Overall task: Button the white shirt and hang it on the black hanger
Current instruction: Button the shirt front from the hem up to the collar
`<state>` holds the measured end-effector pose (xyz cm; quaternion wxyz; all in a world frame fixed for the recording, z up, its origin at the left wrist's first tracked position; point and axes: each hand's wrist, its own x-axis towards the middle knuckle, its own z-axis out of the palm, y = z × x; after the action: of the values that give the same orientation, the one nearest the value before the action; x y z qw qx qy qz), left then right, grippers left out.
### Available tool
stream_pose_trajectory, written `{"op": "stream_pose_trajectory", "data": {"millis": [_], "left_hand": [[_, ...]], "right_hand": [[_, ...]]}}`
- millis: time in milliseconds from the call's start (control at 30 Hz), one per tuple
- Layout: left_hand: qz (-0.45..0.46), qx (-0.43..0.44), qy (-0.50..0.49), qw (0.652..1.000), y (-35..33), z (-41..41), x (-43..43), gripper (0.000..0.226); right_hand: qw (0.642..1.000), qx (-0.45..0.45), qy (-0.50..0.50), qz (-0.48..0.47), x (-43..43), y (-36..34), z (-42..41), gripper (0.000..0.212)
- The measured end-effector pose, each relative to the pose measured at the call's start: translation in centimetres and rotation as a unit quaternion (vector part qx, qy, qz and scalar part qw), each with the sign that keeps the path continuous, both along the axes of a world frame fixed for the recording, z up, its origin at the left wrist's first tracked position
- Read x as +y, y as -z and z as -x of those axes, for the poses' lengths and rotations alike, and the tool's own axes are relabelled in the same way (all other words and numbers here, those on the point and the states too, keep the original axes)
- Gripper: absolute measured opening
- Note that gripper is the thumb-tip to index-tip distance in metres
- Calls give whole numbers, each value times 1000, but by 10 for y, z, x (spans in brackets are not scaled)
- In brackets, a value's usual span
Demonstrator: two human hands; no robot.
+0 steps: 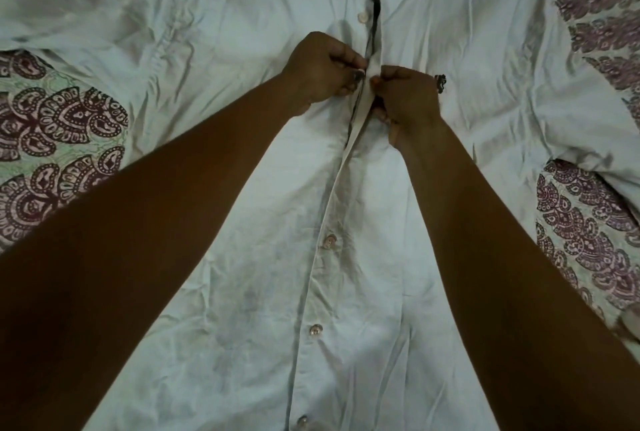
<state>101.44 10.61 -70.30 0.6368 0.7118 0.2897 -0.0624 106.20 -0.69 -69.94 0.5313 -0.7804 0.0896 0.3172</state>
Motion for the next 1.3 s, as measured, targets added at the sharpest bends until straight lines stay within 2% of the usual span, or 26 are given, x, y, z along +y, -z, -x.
{"op": "stream_pose_trajectory", "data": {"millis": [100,167,300,367,433,533,600,700,900,1067,1200,1300], "left_hand": [[-3,-4,-22,1000,3,2,-2,10],[-9,-10,-52,999,7,2,-3,21],[-37,-15,-68,997,14,5,-6,27],[-64,-6,-55,996,13,5,-5,23],[-70,5,-63,996,8,3,-8,7],[-84,14,-81,993,6,-2,-11,36],[-120,11,-78,990,9,-3,-12,32],[-144,9,-96,985,15,-4,-13,27],[-152,-8,-140,978,19,-4,-16,32],[-90,-39,-179,979,24,1,-16,37],[-51,-48,-178,982,26,4,-15,40],[-46,-64,-165,983,27,6,-16,42]], "right_hand": [[999,-36,14,-10,0,3,5,30],[999,-54,-2,-7,-1,0,7,30],[999,-3,-25,-24,-6,-12,-1,26],[997,0,-76,-13,-7,-14,-7,18],[994,-17,-107,10,-7,-13,-10,13],[989,-61,-124,52,-3,-8,-10,18],[983,-88,-133,90,0,-2,-9,22],[982,-104,-130,89,1,4,-9,24],[988,-65,-134,43,-1,-4,-9,22],[993,-25,-116,25,-1,-14,-12,24],[994,-7,-107,35,3,-14,-12,23],[994,42,-92,46,5,-14,-17,27]]}}
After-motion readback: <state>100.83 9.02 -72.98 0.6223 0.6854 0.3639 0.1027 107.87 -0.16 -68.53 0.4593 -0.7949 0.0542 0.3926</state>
